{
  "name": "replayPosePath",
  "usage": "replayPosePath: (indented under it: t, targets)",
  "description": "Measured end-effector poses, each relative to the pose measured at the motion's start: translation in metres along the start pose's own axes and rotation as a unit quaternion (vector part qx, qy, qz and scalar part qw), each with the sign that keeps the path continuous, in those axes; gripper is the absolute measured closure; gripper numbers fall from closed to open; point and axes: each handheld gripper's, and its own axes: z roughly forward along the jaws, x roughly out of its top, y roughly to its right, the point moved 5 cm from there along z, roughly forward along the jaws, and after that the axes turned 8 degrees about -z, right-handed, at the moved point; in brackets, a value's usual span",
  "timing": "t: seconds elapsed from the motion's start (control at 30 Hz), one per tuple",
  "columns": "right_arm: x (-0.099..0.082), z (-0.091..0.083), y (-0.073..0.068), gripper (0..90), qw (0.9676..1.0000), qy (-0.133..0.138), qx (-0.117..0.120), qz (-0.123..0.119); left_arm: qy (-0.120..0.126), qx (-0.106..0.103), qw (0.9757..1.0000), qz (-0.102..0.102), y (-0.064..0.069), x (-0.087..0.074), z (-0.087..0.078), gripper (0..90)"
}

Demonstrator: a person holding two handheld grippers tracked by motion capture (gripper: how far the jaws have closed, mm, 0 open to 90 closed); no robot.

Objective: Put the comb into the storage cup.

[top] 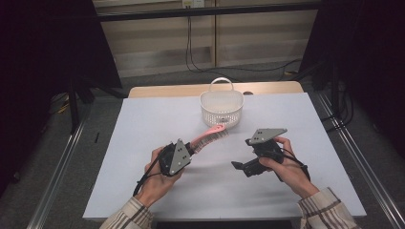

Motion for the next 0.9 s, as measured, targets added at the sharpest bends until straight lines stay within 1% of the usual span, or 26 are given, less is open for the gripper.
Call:
replayPosePath:
  t: [0.07, 0.17, 0.23, 0.3, 0.37, 0.4, 0.47, 0.5, 0.57, 0.6, 0.63, 0.7, 0.73, 0.77, 0.8, 0.83, 0.87, 0.9]
  targets:
    - [-0.001, 0.001, 0.001, 7.1, 1.0, 0.003, -0.003, 0.002, 0.007, -0.009, 0.9998, -0.018, -0.001, 0.0, 0.0, 80.9]
    - [-0.005, 0.002, 0.005, 6.9, 0.9998, -0.003, -0.012, 0.014, 0.014, -0.011, 0.999, -0.041, -0.005, 0.0, -0.001, 80.9]
    - [-0.008, 0.004, 0.007, 6.9, 0.9996, 0.0, -0.012, 0.025, 0.018, -0.016, 0.9981, -0.056, -0.006, 0.0, 0.0, 80.9]
    - [-0.009, 0.005, 0.008, 6.8, 0.9996, 0.0, -0.019, 0.023, 0.02, -0.022, 0.9973, -0.067, -0.007, -0.001, 0.001, 80.9]
    - [-0.01, 0.006, 0.009, 6.8, 0.9994, 0.005, -0.024, 0.025, 0.023, -0.026, 0.9967, -0.073, -0.008, -0.001, 0.0, 80.9]
    - [-0.01, 0.006, 0.01, 7.2, 0.9994, 0.009, -0.024, 0.025, 0.027, -0.029, 0.9963, -0.077, -0.008, -0.001, 0.0, 80.9]
    - [-0.01, 0.005, 0.01, 7.8, 0.9993, 0.014, -0.025, 0.026, 0.032, -0.039, 0.9946, -0.091, -0.008, -0.001, -0.001, 80.9]
    - [-0.01, 0.005, 0.01, 8.1, 0.999, 0.02, -0.027, 0.029, 0.034, -0.038, 0.9943, -0.094, -0.009, -0.001, -0.001, 80.9]
    - [-0.01, 0.005, 0.009, 7.7, 0.9987, 0.029, -0.02, 0.037, 0.034, -0.045, 0.9926, -0.107, -0.01, -0.002, -0.001, 80.9]
    - [-0.01, 0.005, 0.009, 8.0, 0.9986, 0.032, -0.02, 0.038, 0.038, -0.048, 0.9908, -0.12, -0.01, -0.002, -0.001, 80.8]
    - [-0.011, 0.005, 0.01, 9.1, 0.9982, 0.036, -0.023, 0.042, 0.038, -0.05, 0.9901, -0.126, -0.01, -0.003, -0.001, 80.9]
    - [-0.012, 0.004, 0.011, 10.0, 0.9977, 0.043, -0.027, 0.045, 0.047, -0.057, 0.9873, -0.141, -0.01, -0.003, -0.001, 80.9]
    - [-0.012, 0.004, 0.011, 10.2, 0.9974, 0.047, -0.03, 0.046, 0.048, -0.064, 0.9861, -0.146, -0.01, -0.003, -0.001, 80.9]
    - [-0.012, 0.004, 0.012, 10.5, 0.9971, 0.051, -0.03, 0.047, 0.056, -0.069, 0.984, -0.155, -0.01, -0.003, -0.001, 80.9]
    - [-0.012, 0.003, 0.012, 10.5, 0.9969, 0.056, -0.028, 0.047, 0.056, -0.074, 0.9836, -0.155, -0.011, -0.003, -0.002, 80.8]
    - [-0.012, 0.003, 0.012, 10.5, 0.9967, 0.06, -0.026, 0.047, 0.062, -0.082, 0.9816, -0.161, -0.011, -0.002, -0.002, 80.9]
    - [-0.011, 0.002, 0.012, 10.3, 0.9968, 0.061, -0.026, 0.045, 0.065, -0.085, 0.9799, -0.168, -0.011, -0.002, -0.002, 80.9]
    - [-0.011, 0.002, 0.011, 9.7, 0.9965, 0.067, -0.023, 0.044, 0.069, -0.091, 0.9774, -0.178, -0.01, -0.001, -0.002, 80.8]
